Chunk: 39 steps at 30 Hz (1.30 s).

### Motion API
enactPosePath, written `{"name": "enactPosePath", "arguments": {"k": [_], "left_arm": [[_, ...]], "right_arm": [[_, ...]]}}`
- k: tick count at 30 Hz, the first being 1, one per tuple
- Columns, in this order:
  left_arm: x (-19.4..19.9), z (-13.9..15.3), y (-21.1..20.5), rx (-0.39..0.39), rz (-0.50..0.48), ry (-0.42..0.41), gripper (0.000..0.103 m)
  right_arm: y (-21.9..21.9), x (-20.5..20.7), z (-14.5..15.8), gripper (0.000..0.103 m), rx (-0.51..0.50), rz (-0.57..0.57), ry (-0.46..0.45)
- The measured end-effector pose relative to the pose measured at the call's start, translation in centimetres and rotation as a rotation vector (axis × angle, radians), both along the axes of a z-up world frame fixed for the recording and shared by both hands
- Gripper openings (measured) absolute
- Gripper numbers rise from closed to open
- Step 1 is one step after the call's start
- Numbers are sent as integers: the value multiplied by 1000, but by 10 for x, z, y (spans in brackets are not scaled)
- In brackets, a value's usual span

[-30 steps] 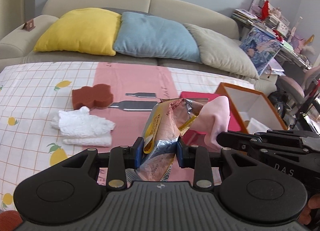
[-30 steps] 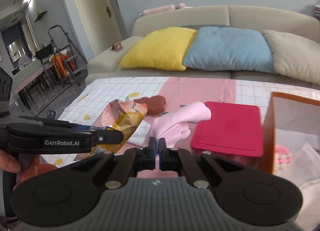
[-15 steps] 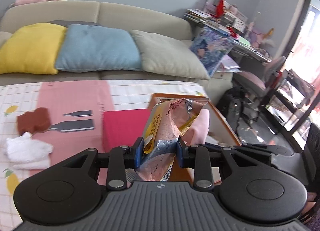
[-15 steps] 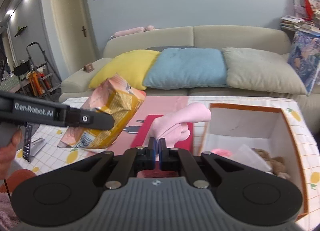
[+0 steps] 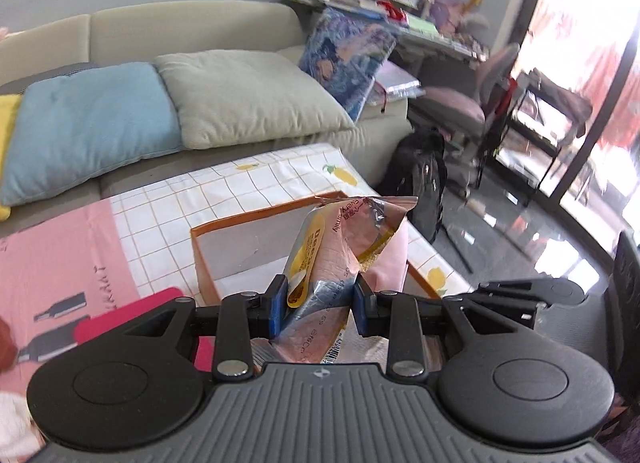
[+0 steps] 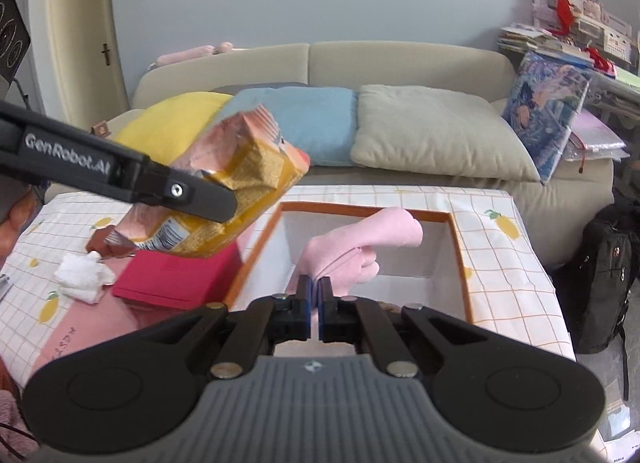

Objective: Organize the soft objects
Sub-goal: 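Carry the pink cloth and snack bag into the white box and release both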

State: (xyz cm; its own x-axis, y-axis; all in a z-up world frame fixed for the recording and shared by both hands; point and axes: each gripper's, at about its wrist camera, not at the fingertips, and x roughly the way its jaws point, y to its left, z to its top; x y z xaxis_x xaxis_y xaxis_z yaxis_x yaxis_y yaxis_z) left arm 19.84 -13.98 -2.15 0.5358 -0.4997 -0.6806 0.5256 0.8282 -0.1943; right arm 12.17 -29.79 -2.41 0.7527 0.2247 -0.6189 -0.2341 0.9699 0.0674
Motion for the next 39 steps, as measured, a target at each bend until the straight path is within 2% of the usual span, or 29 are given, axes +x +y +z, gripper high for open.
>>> {"name": "enactPosePath", "arguments": {"k": [7, 14, 19, 23, 25, 27, 29, 34, 37, 39], "left_arm": [[33, -34, -38, 180, -83, -2, 37], [58, -60, -55, 298, -119, 14, 37], [70, -73, -63, 343, -123, 24, 37], [74, -81, -71, 410, -122, -5, 37], [76, -84, -71, 422, -120, -4, 37], [77, -86, -70, 424, -118, 12, 38], [78, -89, -70, 430, -127, 23, 39], [74, -93, -69, 453, -135, 22, 44], [72, -88, -66, 446, -126, 18, 55], [69, -82, -62, 427, -118, 10, 56]], "right_arm": [[-15, 42, -28, 0, -62, -9, 52], [-27, 75, -54, 0, -98, -26, 132], [-31, 86, -66, 1, -99, -39, 171], [-31, 89, -71, 8, -106, -46, 186], [-31, 89, -70, 13, -100, -50, 186], [-31, 86, -66, 25, -97, -58, 175], [-32, 85, -63, 32, -92, -70, 167], [-33, 79, -58, 34, -73, -82, 170], [-30, 76, -56, 40, -71, -82, 168], [-29, 73, -53, 42, -63, -81, 162]]}}
